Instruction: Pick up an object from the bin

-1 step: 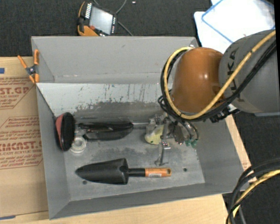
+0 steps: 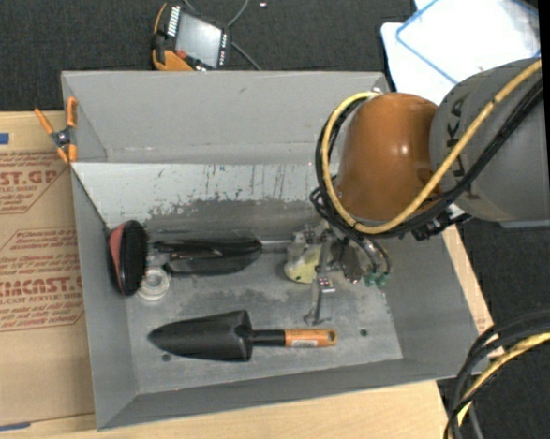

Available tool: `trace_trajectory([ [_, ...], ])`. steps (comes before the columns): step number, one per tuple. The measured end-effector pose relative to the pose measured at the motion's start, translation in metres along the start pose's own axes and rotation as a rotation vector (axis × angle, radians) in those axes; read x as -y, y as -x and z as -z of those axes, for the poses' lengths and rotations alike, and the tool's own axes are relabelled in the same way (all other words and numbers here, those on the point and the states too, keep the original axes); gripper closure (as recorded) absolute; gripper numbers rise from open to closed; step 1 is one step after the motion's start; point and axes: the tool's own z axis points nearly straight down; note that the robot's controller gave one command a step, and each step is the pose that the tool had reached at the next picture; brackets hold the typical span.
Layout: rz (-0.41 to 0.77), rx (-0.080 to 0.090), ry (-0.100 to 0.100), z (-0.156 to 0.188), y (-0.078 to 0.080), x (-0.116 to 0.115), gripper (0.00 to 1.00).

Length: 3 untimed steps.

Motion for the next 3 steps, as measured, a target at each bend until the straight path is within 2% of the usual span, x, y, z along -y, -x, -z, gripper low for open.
trace_trajectory([
  [1,0.015,0.001,0.0,-0.001,0.002,0.001,0.0],
  [2,0.179,-0.002,-0.001,0.005,0.001,0.018,0.0],
  [3,0.349,-0.005,0.003,-0.057,0.027,0.003,0.0],
])
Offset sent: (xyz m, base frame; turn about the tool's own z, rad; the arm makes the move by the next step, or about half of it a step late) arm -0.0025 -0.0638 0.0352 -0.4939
